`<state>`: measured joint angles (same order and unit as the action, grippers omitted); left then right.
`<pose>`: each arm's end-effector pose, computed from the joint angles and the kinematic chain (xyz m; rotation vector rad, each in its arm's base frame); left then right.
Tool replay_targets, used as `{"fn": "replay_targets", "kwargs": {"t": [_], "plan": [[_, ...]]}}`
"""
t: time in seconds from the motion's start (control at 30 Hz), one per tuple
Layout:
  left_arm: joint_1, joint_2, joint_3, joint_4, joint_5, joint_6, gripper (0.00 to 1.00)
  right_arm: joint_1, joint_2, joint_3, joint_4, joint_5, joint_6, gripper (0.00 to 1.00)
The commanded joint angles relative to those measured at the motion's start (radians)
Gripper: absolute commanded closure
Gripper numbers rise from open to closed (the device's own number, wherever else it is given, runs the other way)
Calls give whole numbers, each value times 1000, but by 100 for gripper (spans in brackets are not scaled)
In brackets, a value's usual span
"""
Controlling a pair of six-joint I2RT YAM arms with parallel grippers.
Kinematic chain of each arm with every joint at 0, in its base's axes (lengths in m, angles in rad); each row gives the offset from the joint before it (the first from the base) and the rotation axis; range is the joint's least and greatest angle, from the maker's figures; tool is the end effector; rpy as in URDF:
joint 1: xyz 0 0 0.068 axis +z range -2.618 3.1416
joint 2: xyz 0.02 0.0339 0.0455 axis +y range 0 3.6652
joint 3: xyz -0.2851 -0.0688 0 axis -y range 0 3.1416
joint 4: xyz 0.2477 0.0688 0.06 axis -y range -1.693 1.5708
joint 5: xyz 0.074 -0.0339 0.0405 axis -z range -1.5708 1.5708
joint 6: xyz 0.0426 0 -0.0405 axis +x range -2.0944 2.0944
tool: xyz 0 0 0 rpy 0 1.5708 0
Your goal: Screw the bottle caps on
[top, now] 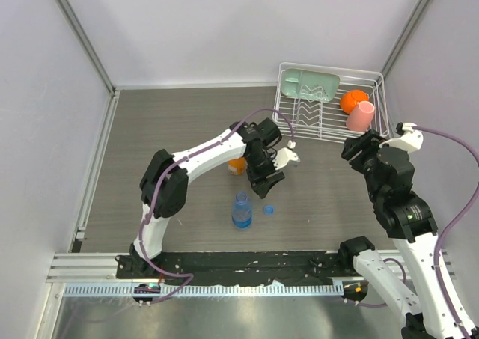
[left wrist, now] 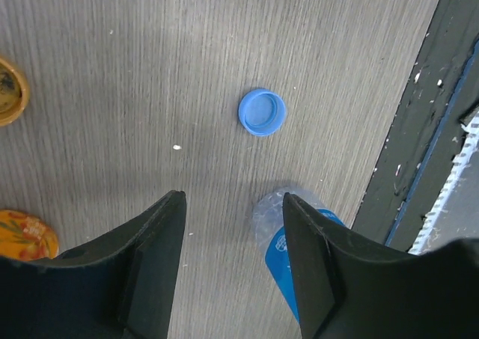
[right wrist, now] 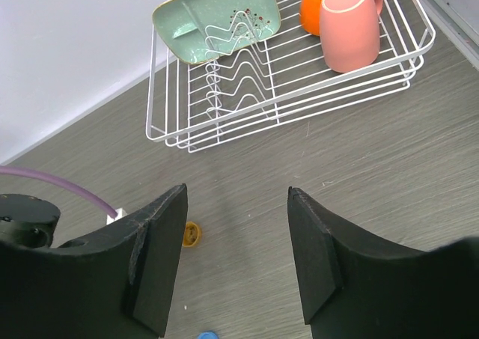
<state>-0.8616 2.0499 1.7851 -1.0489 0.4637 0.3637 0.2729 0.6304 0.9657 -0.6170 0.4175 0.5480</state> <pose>0.2686 -0.3423 0.2512 1.7480 2.3323 -0.7594 0.1128 0.0136 0.3883 0.5334 1.7526 0.1912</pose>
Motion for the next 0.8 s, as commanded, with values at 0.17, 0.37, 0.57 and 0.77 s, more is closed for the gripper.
{"fn": "replay_targets", "kwargs": {"t": [0.17,0.37,0.57,0.77], "plan": [[-34,41,-30,107,33,29,43,-3,2,-30,53,3,-42,41],[-60,73,-47,150,16,23,44,-1,-1,-41,54,27,-45,41],[-73,81,-82,194,6,14,43,-1,6,-45,57,29,-57,41],[-80,96,-93,205,7,7,43,-1,23,-51,66,23,-65,41]]}}
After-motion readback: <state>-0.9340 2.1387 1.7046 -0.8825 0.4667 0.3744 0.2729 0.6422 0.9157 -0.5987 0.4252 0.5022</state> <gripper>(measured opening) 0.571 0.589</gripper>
